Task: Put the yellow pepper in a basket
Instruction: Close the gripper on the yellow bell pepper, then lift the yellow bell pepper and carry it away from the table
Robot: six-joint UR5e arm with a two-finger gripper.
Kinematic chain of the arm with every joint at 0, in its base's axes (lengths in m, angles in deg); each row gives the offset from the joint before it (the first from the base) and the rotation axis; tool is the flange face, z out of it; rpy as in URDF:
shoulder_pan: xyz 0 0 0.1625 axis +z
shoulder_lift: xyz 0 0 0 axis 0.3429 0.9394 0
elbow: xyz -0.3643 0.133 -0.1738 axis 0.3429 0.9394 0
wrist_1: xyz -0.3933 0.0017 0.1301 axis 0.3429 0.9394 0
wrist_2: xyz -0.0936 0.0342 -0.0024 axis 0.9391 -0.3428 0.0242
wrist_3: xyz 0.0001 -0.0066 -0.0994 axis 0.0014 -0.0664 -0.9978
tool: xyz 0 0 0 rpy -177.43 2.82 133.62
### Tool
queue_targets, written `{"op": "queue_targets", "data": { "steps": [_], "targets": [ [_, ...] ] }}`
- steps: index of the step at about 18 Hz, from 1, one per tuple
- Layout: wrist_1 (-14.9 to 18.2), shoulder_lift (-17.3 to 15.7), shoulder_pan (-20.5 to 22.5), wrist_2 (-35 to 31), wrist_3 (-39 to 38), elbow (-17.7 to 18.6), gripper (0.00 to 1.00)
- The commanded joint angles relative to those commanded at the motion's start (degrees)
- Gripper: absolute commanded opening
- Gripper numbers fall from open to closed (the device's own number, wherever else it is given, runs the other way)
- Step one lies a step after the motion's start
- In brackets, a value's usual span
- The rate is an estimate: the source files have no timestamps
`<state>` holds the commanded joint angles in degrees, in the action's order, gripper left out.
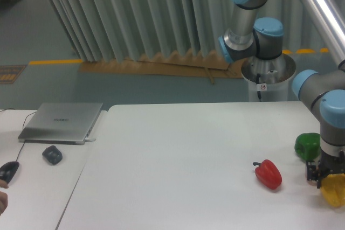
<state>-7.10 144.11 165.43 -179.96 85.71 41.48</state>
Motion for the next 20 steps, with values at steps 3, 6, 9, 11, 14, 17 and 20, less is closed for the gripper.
{"op": "queue_targets", "data": {
  "steps": [3, 6, 9, 11, 14, 17, 20],
  "targets": [
    [0.35, -1.49, 0.61, 0.26, 1.23, -0.18, 0.48],
    [1.93, -3.77, 0.79, 0.35, 2.28, -0.18, 0.42],
    [2.46, -5.79, 0.88, 0.79, 2.55, -1.05, 0.42],
    [3.33, -8.34, 1.58, 2.8, 2.73, -1.06, 0.42],
    [6.32, -12.38, 5.52, 7.55, 7.8, -1.14, 0.42],
    [10.89, -13.71, 9.65, 7.82, 19.72, -1.23, 0.42],
    [11.69, -13.71, 13.17, 6.42, 34.95, -0.62, 0.42]
  ]
}}
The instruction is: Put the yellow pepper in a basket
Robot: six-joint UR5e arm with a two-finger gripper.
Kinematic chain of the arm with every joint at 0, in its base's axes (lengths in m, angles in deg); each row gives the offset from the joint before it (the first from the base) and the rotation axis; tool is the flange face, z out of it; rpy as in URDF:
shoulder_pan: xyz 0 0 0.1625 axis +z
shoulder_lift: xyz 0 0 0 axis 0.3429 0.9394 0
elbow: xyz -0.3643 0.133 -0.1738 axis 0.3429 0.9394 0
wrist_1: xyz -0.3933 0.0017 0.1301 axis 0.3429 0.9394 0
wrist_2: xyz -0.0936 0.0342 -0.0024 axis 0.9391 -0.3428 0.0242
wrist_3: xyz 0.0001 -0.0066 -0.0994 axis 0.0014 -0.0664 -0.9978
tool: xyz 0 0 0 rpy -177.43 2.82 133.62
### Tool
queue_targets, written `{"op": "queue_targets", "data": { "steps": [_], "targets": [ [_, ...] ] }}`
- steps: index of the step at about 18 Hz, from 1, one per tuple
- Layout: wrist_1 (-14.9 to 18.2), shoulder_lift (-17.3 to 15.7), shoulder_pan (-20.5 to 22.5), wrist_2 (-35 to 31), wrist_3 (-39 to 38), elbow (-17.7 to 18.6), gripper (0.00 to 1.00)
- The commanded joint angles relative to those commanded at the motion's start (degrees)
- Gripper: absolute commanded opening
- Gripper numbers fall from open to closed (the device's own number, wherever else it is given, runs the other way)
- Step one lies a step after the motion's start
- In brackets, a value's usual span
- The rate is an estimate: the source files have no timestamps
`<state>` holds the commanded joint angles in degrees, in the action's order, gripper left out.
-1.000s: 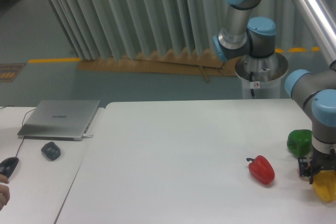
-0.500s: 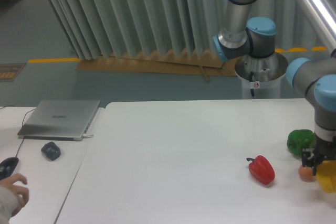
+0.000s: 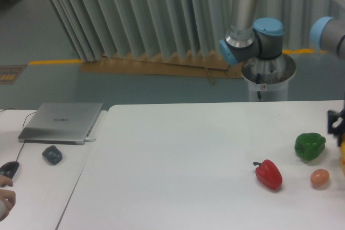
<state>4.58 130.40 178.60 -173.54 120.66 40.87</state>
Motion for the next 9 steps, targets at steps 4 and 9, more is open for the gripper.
{"op": "queue_targets", "data": {
  "steps": [4, 9],
  "targets": [
    [-0.35, 2.1, 3.78, -4.91, 17.23, 0.09, 0.4],
    [-1.4, 4.3, 7.65, -8.88, 30.69, -0.09, 0.4]
  ]
}}
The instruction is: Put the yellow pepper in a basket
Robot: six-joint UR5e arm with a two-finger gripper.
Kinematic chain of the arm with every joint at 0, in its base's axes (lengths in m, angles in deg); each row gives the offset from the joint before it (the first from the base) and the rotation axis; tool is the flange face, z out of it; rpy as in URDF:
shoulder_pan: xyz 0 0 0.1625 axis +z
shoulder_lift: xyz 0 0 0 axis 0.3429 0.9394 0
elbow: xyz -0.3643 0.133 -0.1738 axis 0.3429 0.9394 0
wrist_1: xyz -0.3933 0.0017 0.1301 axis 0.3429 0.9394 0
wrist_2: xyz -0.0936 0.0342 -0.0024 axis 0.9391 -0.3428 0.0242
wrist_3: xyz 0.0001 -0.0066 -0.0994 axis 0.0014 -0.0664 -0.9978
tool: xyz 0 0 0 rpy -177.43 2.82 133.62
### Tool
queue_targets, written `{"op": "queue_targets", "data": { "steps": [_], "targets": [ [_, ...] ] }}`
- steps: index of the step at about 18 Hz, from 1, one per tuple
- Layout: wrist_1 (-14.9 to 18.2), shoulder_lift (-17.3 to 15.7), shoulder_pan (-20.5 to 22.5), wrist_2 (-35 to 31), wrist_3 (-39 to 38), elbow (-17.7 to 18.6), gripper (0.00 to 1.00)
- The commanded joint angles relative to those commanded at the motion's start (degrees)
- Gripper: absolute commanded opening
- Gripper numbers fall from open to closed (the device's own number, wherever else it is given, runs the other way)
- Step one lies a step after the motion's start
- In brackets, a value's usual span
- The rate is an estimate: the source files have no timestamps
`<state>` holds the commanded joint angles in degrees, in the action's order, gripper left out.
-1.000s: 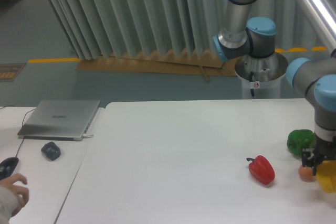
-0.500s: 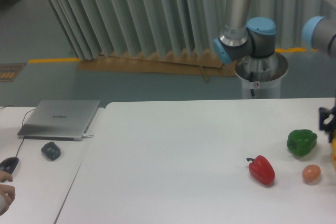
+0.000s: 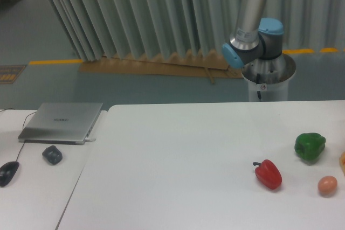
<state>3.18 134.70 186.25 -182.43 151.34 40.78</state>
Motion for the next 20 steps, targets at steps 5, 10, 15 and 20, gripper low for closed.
{"op": "queue_targets", "data": {
  "steps": [5, 10, 15, 20],
  "targets": [
    [-2.72, 2.1, 2.29, 0.18, 8.37, -0.18, 0.41],
    [-3.78, 3.34, 2.03, 0.09, 7.59, -0.35, 0.8],
    [-4.04, 3.08, 1.85, 0.53, 7.32, -0.35, 1.0],
    [-3.7, 2.29, 1.42, 0.53, 7.14, -0.35, 1.0]
  ]
}}
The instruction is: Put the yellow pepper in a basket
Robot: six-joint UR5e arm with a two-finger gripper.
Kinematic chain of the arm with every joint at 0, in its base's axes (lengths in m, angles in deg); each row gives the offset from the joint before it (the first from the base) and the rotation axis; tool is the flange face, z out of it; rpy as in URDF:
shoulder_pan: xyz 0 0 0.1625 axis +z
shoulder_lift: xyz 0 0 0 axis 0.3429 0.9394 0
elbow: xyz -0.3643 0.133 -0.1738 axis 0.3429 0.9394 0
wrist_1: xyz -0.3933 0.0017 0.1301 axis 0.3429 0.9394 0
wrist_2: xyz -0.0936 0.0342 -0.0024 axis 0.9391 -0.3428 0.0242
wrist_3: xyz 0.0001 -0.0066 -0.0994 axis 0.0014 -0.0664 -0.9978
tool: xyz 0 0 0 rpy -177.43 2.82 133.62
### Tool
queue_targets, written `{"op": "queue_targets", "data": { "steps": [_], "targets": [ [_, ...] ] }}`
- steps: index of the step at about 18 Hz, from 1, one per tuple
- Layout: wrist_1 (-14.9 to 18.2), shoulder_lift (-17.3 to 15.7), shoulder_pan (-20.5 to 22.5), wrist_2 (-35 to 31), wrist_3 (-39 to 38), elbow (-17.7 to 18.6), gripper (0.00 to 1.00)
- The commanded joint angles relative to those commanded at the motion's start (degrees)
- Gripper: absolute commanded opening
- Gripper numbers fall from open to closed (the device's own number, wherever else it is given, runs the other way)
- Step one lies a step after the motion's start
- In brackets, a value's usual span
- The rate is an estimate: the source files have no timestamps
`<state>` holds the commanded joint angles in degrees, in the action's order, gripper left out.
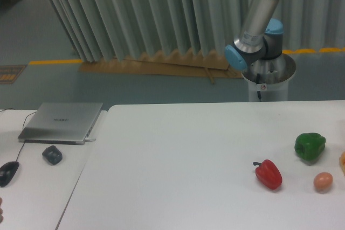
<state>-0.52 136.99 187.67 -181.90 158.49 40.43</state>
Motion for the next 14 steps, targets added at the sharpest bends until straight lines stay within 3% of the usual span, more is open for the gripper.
{"op": "queue_targets", "data": {
  "steps": [4, 7, 14],
  "targets": [
    [3.77, -3.68, -4.39, 0.17, -5.36, 0.09, 1.0],
    [9.13, -6.5, -9.66, 0.17, -13.42, 0.09, 1.0],
    [9.41, -6.86, -11.61, 0.26, -16.08, 0.18, 1.0]
  ]
}}
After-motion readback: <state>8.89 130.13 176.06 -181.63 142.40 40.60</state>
